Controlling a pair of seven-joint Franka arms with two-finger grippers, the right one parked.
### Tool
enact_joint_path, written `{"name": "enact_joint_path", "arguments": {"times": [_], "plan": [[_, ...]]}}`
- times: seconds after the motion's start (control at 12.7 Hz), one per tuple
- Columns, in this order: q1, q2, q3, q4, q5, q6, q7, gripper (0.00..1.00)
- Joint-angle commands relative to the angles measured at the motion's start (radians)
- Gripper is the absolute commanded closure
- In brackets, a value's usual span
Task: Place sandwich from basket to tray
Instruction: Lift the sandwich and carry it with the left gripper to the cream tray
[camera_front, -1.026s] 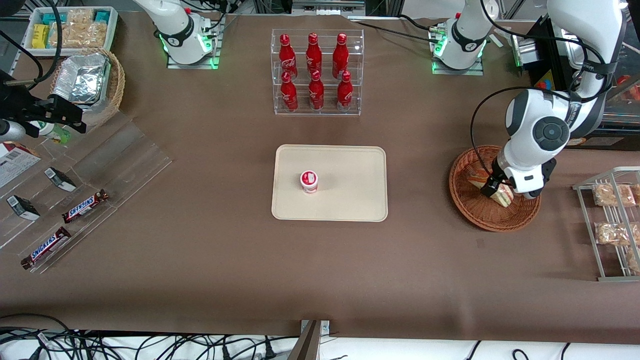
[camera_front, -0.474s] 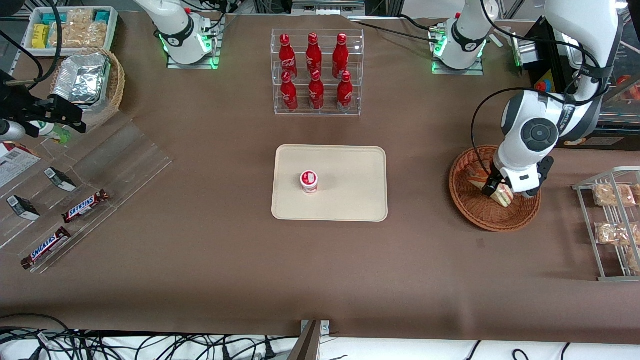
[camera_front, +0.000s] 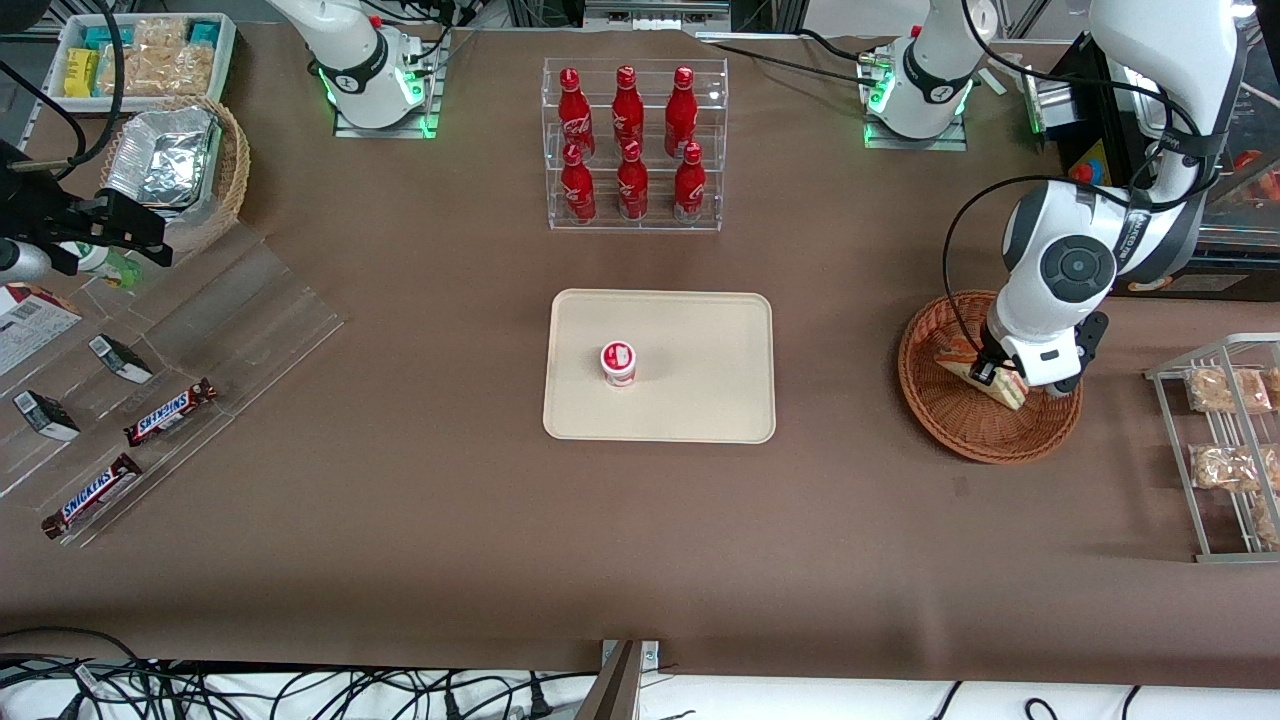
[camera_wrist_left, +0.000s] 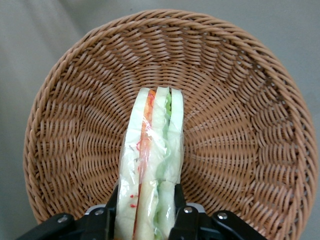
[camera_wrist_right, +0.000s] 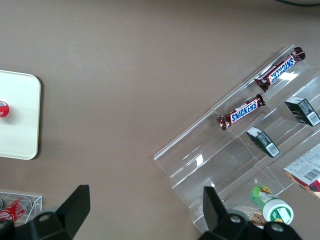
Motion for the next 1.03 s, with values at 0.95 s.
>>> {"name": "enact_joint_path", "arguments": {"times": [0.95], "plan": [[0.001, -0.029, -0.305, 0.498, -0.149, -0.639, 0.494, 0.6]]}}
